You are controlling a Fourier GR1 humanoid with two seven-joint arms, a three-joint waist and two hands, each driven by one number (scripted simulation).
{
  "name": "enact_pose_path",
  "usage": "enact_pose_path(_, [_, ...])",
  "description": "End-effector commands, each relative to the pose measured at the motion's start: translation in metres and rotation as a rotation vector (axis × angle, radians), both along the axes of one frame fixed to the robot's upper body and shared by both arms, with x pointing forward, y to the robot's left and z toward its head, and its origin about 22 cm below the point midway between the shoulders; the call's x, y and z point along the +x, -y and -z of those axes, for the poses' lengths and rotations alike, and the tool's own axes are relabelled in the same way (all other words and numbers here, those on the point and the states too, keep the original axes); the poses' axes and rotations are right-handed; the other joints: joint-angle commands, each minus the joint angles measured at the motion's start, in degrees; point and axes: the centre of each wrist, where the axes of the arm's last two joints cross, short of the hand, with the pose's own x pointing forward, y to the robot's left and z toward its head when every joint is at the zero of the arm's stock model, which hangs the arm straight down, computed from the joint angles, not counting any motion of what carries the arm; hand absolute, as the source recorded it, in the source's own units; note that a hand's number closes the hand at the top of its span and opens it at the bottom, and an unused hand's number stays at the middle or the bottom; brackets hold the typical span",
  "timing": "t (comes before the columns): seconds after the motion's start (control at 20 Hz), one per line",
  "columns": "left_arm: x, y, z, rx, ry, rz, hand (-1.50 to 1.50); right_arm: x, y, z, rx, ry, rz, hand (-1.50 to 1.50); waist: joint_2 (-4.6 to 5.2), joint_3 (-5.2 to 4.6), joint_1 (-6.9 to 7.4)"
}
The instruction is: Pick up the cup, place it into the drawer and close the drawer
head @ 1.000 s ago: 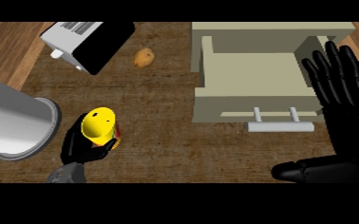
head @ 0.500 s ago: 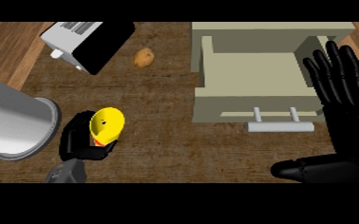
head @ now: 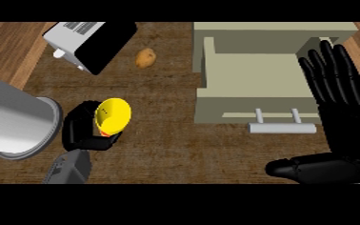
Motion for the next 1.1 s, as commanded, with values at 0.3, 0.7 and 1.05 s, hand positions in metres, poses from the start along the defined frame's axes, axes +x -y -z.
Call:
enact_pose_path(0.3, [0.020,0.040,-0.071,0.027,0.133,0.194,1.50,-0.013,0.016,-0.015,0.008,-0.007,0.010,-1.50,-0.05,0.01,-0.08])
enact_pose_path(0.7, [0.046,0.094,-0.164,-0.002,0.145,0.250,1.50,-0.009,0.010,0.002,0.007,-0.004,0.023,-1.50,-0.03,0.02,-0.11])
enact_pose_path(1.05, [0.075,0.140,-0.222,0.055,0.158,0.251,1.50,-0.008,0.013,-0.004,0.000,0.002,0.003,-1.50,0.09,0.00,-0.74])
